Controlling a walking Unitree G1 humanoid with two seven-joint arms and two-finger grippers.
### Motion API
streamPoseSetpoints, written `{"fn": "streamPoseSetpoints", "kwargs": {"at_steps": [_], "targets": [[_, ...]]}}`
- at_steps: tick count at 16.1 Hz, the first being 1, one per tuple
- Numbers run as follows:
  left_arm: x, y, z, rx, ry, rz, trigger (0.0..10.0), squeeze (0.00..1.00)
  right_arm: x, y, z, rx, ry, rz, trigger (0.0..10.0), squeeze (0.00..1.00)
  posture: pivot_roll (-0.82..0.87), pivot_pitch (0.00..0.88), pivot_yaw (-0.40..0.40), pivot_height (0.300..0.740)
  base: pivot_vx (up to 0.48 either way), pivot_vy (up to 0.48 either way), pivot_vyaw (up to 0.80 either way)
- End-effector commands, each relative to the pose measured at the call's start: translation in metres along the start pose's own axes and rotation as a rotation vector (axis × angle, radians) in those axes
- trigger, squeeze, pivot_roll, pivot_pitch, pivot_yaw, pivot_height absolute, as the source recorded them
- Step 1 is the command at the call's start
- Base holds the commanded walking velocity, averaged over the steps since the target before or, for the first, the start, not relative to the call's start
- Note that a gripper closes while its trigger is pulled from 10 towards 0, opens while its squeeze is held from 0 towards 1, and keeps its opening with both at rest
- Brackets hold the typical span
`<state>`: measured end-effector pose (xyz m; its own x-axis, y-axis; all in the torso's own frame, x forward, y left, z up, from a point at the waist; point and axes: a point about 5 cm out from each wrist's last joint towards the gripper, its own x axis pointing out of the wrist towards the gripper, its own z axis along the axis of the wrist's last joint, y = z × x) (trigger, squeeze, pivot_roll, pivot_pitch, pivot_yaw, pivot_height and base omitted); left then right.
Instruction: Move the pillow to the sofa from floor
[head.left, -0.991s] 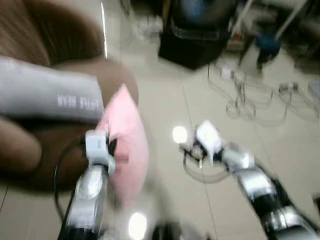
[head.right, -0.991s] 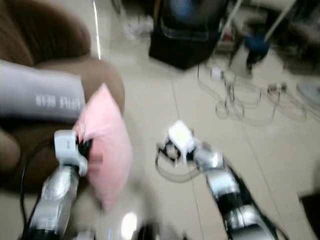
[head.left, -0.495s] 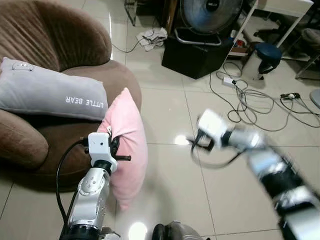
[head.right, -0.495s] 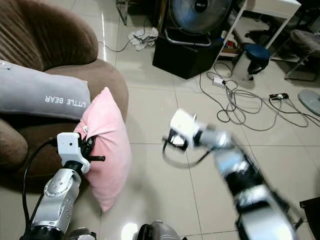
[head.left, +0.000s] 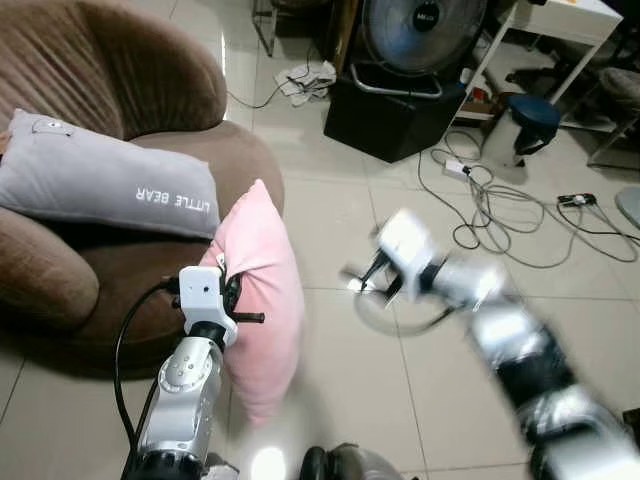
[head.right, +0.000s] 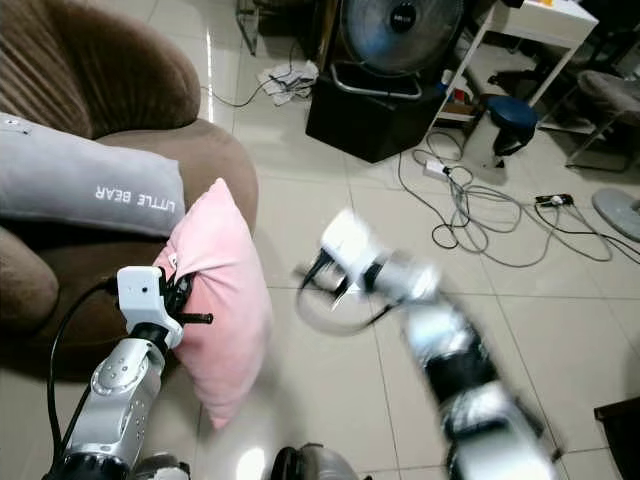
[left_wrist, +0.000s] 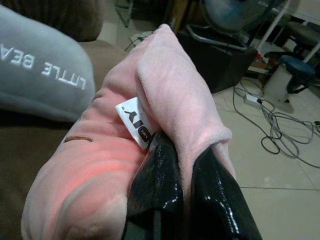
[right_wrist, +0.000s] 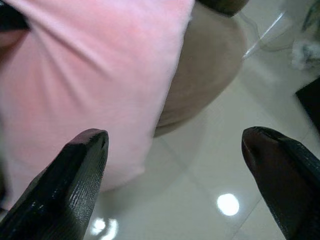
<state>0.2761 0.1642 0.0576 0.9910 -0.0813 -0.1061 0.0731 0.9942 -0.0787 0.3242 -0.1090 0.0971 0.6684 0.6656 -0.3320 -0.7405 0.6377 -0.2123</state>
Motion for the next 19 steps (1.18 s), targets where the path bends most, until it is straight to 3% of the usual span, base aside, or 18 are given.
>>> {"fn": "streamPoseSetpoints", "kwargs": {"at_steps": [1, 5, 7, 9, 10, 12, 14, 19], "targets": [[-0.001, -0.003, 0.008, -0.007, -0.040, -0.004, 0.0, 0.00, -0.011, -0.006, -0.001, 0.057, -0.007, -0.076, 10.0, 0.08, 0.15, 0.150, -0.211, 0.740, 0.000, 0.000, 0.00], [-0.009, 0.005, 0.002, -0.018, -0.017, 0.023, 0.0, 0.00, -0.028, 0.033, -0.035, 0.093, 0.103, -0.033, 10.0, 0.07, 0.14, 0.152, -0.208, 0.740, 0.000, 0.000, 0.00], [-0.009, 0.003, 0.002, -0.021, -0.016, 0.019, 0.0, 0.00, -0.032, 0.032, -0.033, 0.096, 0.111, -0.057, 10.0, 0.07, 0.14, 0.148, -0.215, 0.740, 0.000, 0.000, 0.00], [-0.019, 0.010, 0.001, -0.010, -0.027, 0.013, 0.0, 0.00, -0.044, 0.019, -0.037, 0.126, 0.054, -0.228, 10.0, 0.08, 0.14, 0.149, -0.223, 0.740, 0.000, 0.000, 0.00], [-0.024, 0.015, 0.001, -0.014, -0.031, 0.012, 0.0, 0.00, -0.049, 0.020, -0.039, 0.183, -0.014, -0.280, 10.0, 0.08, 0.14, 0.149, -0.222, 0.740, 0.000, 0.000, 0.00], [-0.029, 0.027, 0.007, 0.033, -0.047, 0.011, 0.0, 0.00, -0.054, 0.032, -0.057, 0.182, -0.031, -0.356, 10.0, 0.08, 0.15, 0.161, -0.216, 0.740, 0.000, 0.000, 0.00], [-0.023, 0.028, 0.015, 0.060, -0.071, 0.004, 0.0, 0.00, -0.053, 0.038, -0.064, 0.239, -0.059, -0.406, 10.0, 0.08, 0.14, 0.157, -0.207, 0.740, 0.000, 0.000, 0.00], [0.007, 0.000, 0.029, 0.102, -0.075, -0.179, 0.0, 0.00, -0.030, 0.030, -0.052, 0.276, -0.154, -0.501, 10.0, 0.09, 0.06, 0.098, -0.061, 0.740, 0.000, 0.000, 0.00]]}}
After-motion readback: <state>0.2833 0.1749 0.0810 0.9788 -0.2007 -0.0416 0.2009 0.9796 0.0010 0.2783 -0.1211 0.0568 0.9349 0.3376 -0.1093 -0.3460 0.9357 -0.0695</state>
